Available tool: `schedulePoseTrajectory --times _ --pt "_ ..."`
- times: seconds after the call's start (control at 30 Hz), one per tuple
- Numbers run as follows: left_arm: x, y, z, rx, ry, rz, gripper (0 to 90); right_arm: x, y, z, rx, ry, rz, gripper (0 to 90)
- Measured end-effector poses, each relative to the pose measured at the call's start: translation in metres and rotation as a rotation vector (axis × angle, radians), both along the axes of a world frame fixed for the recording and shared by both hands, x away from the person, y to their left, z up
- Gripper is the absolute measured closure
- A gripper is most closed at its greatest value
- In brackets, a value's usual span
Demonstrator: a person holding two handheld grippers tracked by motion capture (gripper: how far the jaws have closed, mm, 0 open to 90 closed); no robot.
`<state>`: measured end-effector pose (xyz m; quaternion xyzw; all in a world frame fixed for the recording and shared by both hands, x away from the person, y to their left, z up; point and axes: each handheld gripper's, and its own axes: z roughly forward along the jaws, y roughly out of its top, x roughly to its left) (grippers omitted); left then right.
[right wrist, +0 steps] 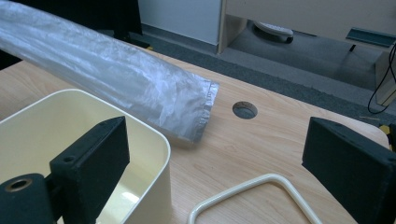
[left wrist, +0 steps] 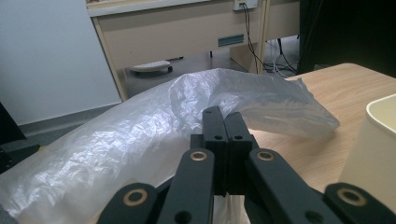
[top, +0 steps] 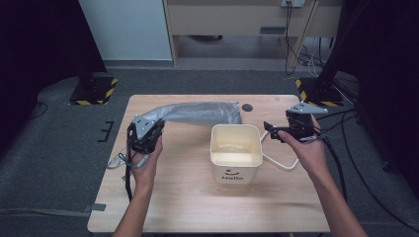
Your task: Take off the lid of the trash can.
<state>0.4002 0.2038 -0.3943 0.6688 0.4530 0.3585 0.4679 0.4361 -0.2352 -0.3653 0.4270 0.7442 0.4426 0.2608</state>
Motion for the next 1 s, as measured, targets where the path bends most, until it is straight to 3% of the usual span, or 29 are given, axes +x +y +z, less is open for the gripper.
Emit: schedulePoseTrajectory --times 0.33,1.0 --pt "0.009 -0.023 0.017 -0.032 -0.002 -0.035 90.0 0.003 0.009 -0.008 0.01 -0.012 0.028 10.1" --pt "0.012 -0.084 0.039 -0.015 -0.024 -0.143 90.0 0.004 0.025 -0.011 -0.008 -0.054 0.077 14.1"
